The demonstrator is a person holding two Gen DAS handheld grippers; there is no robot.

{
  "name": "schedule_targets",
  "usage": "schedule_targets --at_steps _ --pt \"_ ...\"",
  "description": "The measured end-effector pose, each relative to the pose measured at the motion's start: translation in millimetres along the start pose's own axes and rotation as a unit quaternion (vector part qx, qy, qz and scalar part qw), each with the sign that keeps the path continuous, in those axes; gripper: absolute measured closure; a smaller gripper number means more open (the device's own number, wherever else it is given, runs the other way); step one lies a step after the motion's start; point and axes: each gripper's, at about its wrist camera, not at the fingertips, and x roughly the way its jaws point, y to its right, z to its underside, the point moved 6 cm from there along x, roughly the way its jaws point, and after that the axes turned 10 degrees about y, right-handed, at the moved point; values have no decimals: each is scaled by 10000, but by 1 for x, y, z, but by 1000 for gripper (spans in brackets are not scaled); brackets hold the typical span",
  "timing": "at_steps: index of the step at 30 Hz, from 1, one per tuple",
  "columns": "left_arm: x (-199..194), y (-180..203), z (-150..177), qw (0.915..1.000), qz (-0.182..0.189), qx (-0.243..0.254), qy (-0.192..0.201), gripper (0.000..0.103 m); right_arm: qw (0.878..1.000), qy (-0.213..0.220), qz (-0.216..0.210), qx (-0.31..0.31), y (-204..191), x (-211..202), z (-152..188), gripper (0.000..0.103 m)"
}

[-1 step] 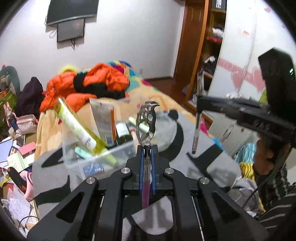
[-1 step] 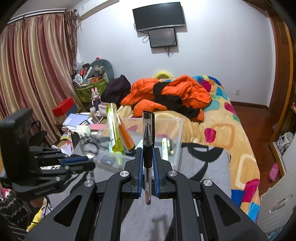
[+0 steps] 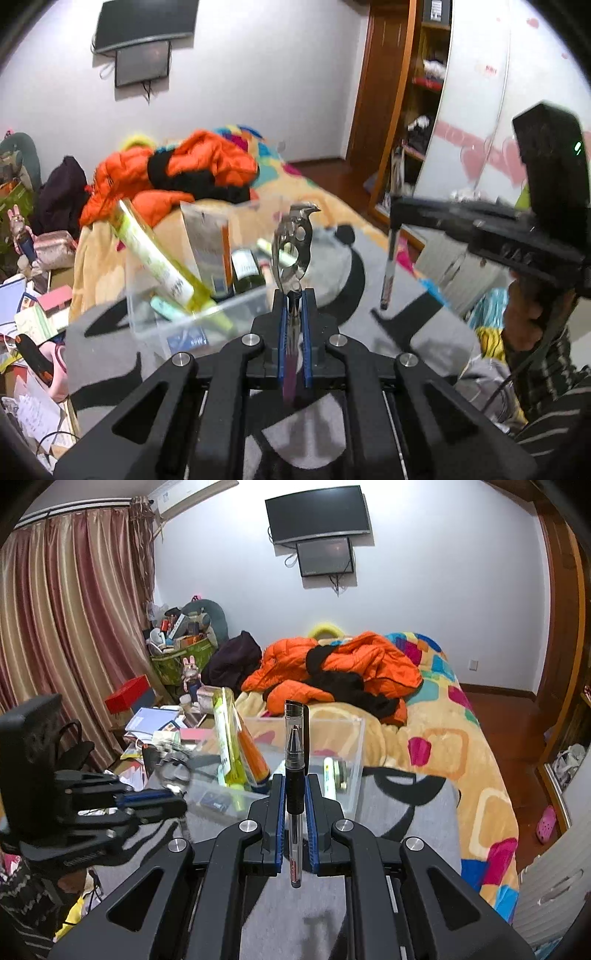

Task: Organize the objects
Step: 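Raise the back scratcher with the left tool while the right tool carries the pen toward the box, then lower the back scratcher and black pen into the clear box with both tools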

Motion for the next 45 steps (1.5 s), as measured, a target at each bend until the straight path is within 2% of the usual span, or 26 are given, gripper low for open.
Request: schedule_targets --at_steps 6,10,19,24,29,36,45 --pt "-9 -6 -33 9988 7 -137 470 97 9998 197 -1 -43 0 -3 -15 94" --pt "-10 -10 -53 9976 52 -248 651 97 9995 310 -5 -84 -1 -3 -26 94" --pt "-8 -23 -90 9951 -109 -282 942 97 9986 503 -58 -140 -1 7 -46 94" --pt "13 -31 -102 9943 -195 -370 985 97 9984 532 11 -170 4 22 -53 94" --pt "37 -30 -96 9944 -188 -420 947 97 9984 474 151 -265 7 36 -53 94" --pt "69 -36 -67 9955 -2 -761 571 97 9981 116 351 -489 12 68 -39 94" --pt "72 -61 -44 9933 -122 -1100 332 97 9967 -303 443 -612 13 99 -16 94"
